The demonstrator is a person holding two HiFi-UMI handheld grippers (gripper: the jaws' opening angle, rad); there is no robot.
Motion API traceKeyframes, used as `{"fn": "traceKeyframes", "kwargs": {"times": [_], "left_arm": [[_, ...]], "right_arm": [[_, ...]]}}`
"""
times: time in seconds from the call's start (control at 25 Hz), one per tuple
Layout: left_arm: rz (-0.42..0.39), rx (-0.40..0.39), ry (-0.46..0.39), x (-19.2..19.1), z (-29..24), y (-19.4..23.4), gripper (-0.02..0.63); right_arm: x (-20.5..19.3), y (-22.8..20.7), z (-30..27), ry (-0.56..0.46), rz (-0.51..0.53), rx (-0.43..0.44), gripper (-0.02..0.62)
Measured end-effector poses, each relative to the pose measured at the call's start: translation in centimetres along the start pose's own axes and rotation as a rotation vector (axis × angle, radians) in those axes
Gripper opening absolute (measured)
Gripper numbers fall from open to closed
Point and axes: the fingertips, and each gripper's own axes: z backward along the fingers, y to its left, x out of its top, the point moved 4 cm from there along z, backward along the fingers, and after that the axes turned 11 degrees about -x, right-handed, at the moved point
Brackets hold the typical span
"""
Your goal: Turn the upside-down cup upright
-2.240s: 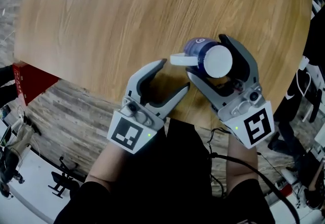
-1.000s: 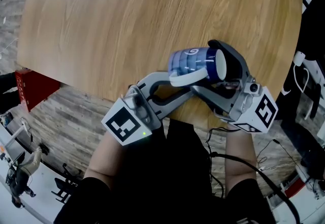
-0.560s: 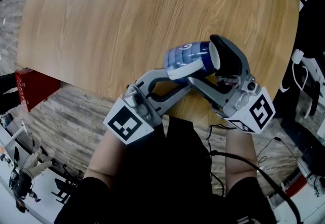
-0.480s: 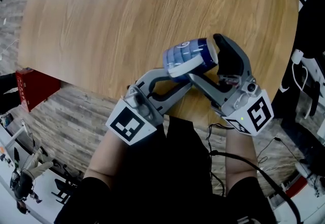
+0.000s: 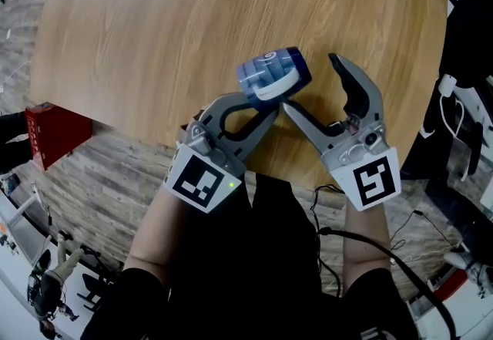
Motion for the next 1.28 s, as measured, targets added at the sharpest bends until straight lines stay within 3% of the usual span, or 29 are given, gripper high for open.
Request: {"fn": "traceKeyframes", "kwargs": {"times": [0.16,0.36,0.48,0.96,1.08,1.28], "left_arm": [[0.012,0.007,0.129,-0.1,0.2,0.4,0.038],[0.039,-0.007,0.252,-0.6,0.5,0.6,0.037],[0.062,-0.032,0.321,-0.8,0.2,0.1,0.037],[0.002,-0.154,0.519,-0.5,-0.8,-1.1,0.038],[0.008,-0.155,0.511,-0.4,-0.8,-1.1,0.046],[0.015,-0.126,0.445,-0.5,-0.7,-0.7,0.061]], "right_arm": [[0.0,0.4,0.0,0.072,0.137,0.02,0.318],[-0.5,1.9,-0.6,0.232,0.289,0.063,0.309],[0.0,1.9,-0.9,0.255,0.33,0.037,0.191],[-0.2,2.7,-1.3,0.354,0.617,0.129,0.072],[-0.7,2.3,-1.4,0.314,0.549,0.05,0.063],[-2.7,1.1,-1.3,0.191,0.272,-0.136,0.054]]}}
